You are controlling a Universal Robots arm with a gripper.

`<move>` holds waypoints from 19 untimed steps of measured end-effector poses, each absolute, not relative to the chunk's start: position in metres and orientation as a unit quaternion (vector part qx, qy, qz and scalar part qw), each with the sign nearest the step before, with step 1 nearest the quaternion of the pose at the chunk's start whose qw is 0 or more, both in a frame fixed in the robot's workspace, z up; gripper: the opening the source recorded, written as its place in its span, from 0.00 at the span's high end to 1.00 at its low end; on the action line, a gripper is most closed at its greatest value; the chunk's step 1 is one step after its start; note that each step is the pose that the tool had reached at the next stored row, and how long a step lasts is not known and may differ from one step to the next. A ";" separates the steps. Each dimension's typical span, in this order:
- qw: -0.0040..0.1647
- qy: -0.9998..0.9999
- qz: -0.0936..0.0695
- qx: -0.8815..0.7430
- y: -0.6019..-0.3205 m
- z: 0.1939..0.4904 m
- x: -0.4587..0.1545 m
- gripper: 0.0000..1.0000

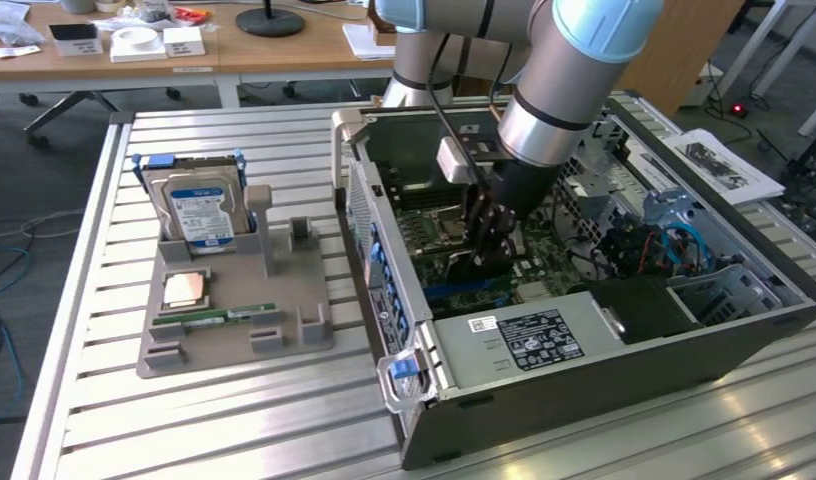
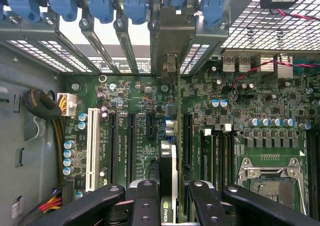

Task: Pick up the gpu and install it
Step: 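Insert the gpu into the slot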

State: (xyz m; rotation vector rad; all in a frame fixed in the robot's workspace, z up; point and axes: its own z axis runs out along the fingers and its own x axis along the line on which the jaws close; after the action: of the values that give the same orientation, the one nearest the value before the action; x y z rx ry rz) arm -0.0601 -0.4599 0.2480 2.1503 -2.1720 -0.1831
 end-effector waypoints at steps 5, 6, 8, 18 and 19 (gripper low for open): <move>0.040 -0.709 -0.060 0.702 -0.460 0.249 -0.060 0.73; 0.040 -0.709 -0.060 0.702 -0.460 0.249 -0.060 0.73; 0.040 -0.709 -0.060 0.702 -0.460 0.249 -0.060 0.73; 0.040 -0.710 -0.060 0.701 -0.463 0.247 -0.060 0.73; 0.040 -0.710 -0.060 0.701 -0.463 0.247 -0.060 0.73</move>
State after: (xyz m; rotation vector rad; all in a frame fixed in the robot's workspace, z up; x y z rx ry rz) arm -0.0601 -0.4626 0.2472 2.1470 -2.1752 -0.1832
